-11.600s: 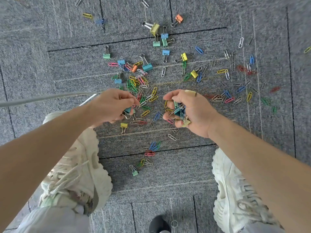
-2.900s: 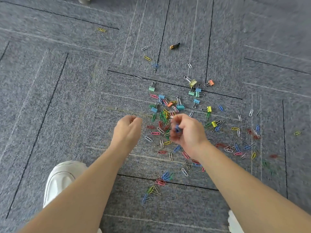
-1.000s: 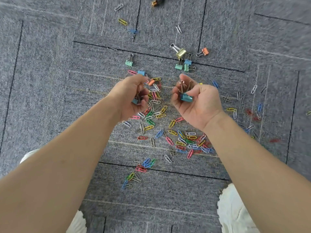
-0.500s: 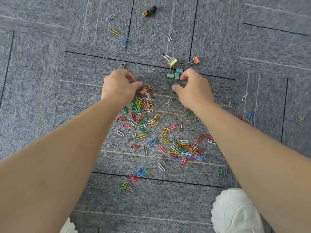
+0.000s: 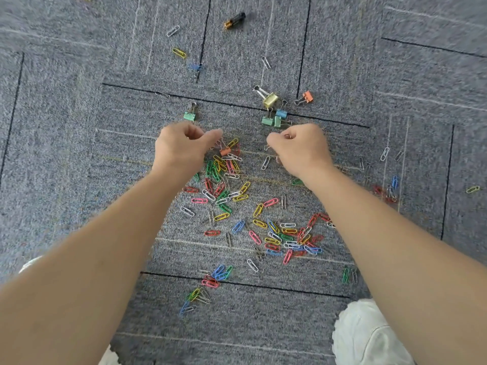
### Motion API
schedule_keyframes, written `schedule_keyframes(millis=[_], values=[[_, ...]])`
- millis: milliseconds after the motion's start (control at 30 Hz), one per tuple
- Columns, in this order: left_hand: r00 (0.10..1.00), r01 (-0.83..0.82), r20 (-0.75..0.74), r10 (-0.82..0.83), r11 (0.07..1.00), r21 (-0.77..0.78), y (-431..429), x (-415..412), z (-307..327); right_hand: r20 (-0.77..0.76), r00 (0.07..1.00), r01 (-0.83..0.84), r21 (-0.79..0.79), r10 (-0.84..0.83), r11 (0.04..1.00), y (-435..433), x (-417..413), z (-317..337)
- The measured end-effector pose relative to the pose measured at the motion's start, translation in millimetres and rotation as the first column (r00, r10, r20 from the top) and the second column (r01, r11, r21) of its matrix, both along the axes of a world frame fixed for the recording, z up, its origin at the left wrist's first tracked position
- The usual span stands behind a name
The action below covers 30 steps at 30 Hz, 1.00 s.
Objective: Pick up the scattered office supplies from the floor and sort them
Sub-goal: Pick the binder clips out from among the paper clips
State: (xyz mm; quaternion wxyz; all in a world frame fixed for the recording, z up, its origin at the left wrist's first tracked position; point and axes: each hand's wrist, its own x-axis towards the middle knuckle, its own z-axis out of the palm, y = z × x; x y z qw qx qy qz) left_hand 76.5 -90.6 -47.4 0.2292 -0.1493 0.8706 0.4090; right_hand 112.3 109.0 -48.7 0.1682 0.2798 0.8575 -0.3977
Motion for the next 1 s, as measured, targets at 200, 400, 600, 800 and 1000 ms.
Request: schedule_keyframes(millis=[200,400,600,800,1000], values=[[0.91,-0.397,0.295,0.293,0.823,0.407,-17,8,6,0.322,0.826,0.531,-0.719,-0.462,0.448,-9,15,13],[0.982,-0.158,0.138,0.131,0.966,0.203,-23,4,2,0.365,0.824,0.542,-0.731,-0.433,0.415,-16,12,9],[0.902,0.404,-0.049,-0.428,0.881,-0.247,-2,6,1,0.303,0.89,0.454,-0.64,-0.34,0.62,-31,10,6],[0.879,0.455,0.036,-0.475,0.813,-0.363,17,-8,6,0.481,0.773,0.606,-0.752,-0.414,0.259,-27,13,10],[0.853,0.495,0.039,-0.52,0.785,-0.371,17,-5,2,0.557,0.705,0.601,-0.798,-0.44,-0.047,-25,17,9]])
